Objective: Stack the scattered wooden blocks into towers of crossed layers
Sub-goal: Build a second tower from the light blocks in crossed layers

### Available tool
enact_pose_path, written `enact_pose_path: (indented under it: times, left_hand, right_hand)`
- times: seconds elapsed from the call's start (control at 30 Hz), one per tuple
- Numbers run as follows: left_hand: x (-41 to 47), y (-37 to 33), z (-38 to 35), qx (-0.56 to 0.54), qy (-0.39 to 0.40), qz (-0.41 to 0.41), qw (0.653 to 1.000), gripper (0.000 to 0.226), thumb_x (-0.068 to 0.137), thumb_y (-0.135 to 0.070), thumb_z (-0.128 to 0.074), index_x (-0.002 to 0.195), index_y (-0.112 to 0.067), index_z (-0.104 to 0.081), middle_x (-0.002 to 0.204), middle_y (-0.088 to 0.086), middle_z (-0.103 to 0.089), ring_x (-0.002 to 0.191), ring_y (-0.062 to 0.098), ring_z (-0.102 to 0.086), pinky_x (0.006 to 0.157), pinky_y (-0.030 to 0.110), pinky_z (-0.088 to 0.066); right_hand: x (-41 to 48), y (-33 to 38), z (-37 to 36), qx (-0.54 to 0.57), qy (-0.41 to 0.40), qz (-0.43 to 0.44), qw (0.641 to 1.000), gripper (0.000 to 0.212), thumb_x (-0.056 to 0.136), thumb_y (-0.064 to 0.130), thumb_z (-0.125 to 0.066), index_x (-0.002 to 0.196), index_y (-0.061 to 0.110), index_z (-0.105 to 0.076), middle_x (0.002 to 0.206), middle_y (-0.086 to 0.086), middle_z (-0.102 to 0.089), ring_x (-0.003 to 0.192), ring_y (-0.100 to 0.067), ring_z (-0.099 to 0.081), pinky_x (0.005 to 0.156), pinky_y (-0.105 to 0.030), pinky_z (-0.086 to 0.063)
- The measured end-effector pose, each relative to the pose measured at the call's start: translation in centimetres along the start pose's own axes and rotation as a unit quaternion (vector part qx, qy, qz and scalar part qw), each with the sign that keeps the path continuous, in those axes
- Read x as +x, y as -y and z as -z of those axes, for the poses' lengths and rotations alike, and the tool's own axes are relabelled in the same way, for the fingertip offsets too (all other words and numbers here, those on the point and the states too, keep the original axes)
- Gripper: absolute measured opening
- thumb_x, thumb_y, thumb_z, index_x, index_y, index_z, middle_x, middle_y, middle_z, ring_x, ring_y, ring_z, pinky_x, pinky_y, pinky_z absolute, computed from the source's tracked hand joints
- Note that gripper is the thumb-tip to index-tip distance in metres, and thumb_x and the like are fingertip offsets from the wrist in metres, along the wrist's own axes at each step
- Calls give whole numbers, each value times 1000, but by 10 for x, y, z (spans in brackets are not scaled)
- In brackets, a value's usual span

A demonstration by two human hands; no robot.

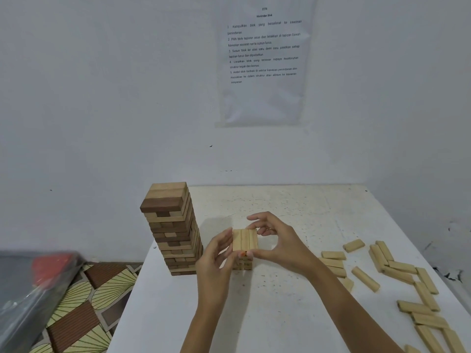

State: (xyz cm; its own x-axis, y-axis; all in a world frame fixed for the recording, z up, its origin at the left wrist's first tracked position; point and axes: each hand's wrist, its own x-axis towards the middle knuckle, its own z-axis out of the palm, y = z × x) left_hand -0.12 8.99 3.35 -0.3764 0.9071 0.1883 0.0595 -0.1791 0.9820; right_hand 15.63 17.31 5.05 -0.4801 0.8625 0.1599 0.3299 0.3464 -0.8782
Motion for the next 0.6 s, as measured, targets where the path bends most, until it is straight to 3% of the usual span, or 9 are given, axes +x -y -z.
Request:
enact_pose_path:
  times: [0.23, 0.6]
  left_hand:
    - [8, 2, -8, 17, -32, 24, 999, 25, 98, -26, -49, 120, -28, -62, 121, -12, -66, 117, 0, -57, 98, 22, -45]
    - [8, 6, -13, 29, -46, 42, 998, 25, 102, -26, -43, 116, -37, -60, 123, -12, -64, 120, 4, -56, 105, 31, -44]
  right_hand:
    - [15, -7, -5, 3, 5, -8, 1000, 65, 66, 26, -89, 121, 37, -55, 110, 17, -65, 105, -6, -55, 99, -30, -44]
    - [16, -14, -8, -10, 11, -14, 1000, 65, 66, 35, -87, 121, 42, -53, 110, 24, -63, 110, -4, -52, 99, -27, -42]
